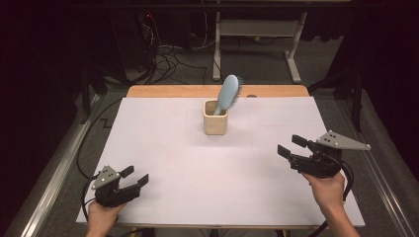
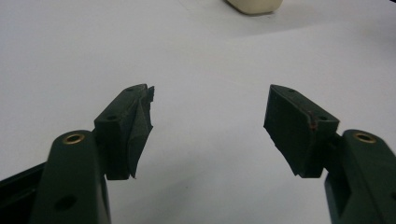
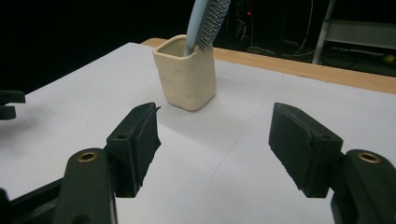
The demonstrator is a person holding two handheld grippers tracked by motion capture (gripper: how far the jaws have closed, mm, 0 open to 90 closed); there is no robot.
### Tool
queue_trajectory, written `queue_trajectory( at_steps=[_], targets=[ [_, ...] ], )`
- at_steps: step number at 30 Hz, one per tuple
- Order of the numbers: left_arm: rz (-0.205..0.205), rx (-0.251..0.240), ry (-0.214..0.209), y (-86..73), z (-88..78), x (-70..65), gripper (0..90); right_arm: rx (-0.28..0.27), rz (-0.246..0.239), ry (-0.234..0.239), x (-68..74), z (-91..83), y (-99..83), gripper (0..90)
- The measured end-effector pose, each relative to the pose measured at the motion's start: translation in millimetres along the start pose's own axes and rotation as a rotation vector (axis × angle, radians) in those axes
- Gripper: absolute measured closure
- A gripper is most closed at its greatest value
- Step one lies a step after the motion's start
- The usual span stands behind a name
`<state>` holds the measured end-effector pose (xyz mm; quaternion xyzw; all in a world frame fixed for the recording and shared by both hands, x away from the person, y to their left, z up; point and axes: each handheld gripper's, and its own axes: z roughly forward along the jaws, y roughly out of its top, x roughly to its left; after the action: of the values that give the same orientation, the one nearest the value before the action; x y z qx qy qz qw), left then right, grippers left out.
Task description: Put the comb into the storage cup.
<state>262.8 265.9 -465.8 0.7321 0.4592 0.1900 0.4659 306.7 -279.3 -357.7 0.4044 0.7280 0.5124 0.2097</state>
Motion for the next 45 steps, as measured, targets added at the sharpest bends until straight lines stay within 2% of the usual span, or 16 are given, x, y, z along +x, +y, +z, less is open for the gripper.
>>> queue_trajectory(
  at_steps=[28,45],
  targets=[
    [-0.003,-0.001,0.0,0.1,0.2,-0.1,32.7,-0.027,0.036,-0.015,1.2,-19.4,-27.0,33.9],
    [-0.005,0.0,0.001,0.0,0.6,-0.5,32.8,-0.036,0.086,-0.02,-4.2,-27.5,-50.9,33.4]
  ],
)
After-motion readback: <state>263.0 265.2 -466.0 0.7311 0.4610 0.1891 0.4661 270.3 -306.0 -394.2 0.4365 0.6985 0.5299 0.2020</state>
